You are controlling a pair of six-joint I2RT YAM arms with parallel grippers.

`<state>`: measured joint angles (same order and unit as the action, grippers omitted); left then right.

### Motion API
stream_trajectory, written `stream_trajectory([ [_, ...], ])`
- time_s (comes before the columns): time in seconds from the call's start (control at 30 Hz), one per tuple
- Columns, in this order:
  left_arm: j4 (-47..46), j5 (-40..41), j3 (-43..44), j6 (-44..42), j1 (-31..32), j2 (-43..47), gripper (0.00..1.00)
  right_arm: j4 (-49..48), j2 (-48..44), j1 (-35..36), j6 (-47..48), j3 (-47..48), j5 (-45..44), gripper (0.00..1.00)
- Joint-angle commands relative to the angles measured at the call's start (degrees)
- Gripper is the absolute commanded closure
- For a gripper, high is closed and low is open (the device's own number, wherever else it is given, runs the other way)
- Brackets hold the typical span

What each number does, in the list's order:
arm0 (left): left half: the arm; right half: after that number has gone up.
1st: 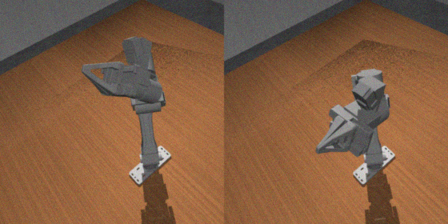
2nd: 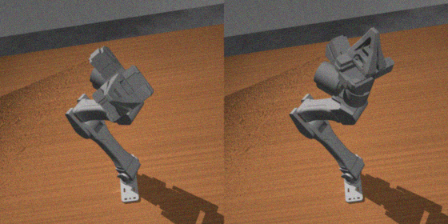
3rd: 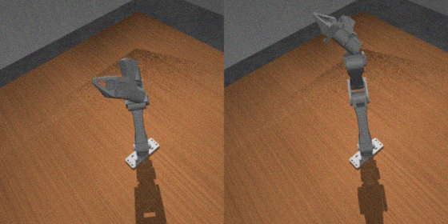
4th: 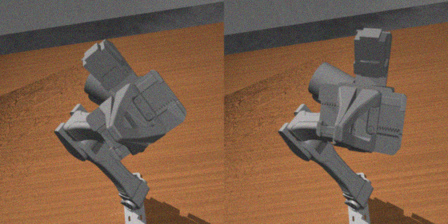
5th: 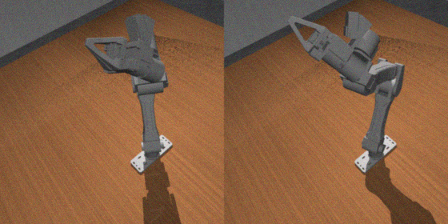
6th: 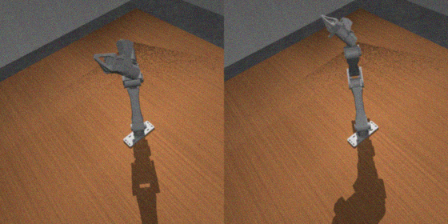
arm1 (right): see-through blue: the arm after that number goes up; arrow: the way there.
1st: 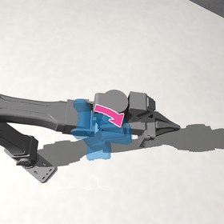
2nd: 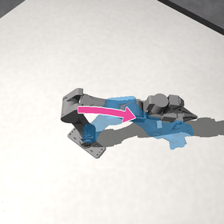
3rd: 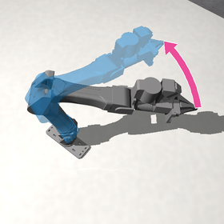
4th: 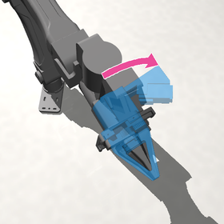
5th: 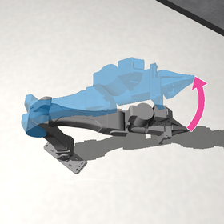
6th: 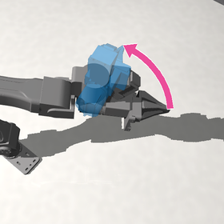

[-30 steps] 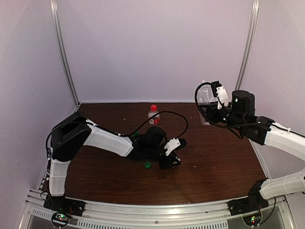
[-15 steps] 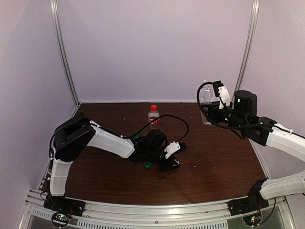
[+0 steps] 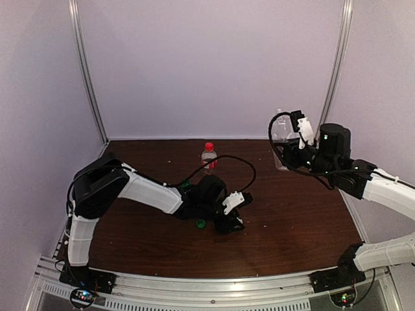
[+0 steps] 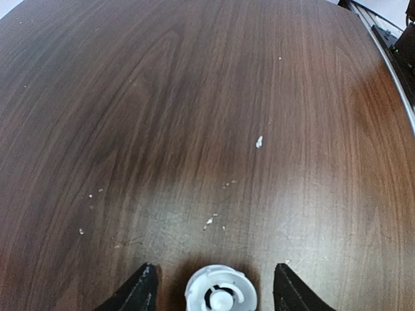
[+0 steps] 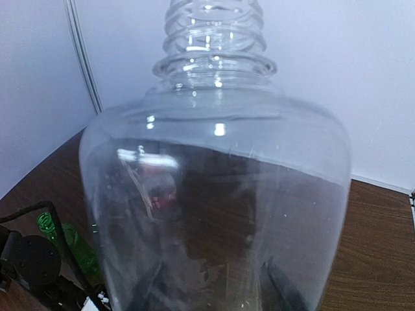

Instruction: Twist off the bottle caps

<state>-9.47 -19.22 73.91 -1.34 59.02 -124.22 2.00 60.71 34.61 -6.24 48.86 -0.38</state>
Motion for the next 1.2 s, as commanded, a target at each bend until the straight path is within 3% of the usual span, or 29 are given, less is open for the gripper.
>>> stream_trajectory([
  [0.0, -1.91, -2.94, -0.10, 0.99, -0.82, 6.47, 0.36, -0.70, -2.22, -0.46, 0.03, -1.99, 3.60, 0.53],
  [0.53, 0.12, -14.82, 4.67, 15.16, -4.56, 23.71, 0.25, -4.03, -4.04, -0.68, 5.06, -6.48, 25.17, 0.50],
  [0.7, -0.35, -17.40, 7.85, 20.97, -6.52, 24.92, 0.22, -5.06, -0.91, -0.58, 5.48, -6.35, 36.90, 0.49],
  [0.97, 0.16, -16.74, 11.25, 22.22, -6.87, 24.52, 0.19, -6.02, 2.33, 0.57, 8.18, -5.42, 44.81, 0.49],
  [1.17, 0.93, -17.69, 13.64, 23.44, -6.84, 22.60, 0.28, -5.26, 4.10, 1.48, 9.00, -4.61, 45.91, 0.49],
])
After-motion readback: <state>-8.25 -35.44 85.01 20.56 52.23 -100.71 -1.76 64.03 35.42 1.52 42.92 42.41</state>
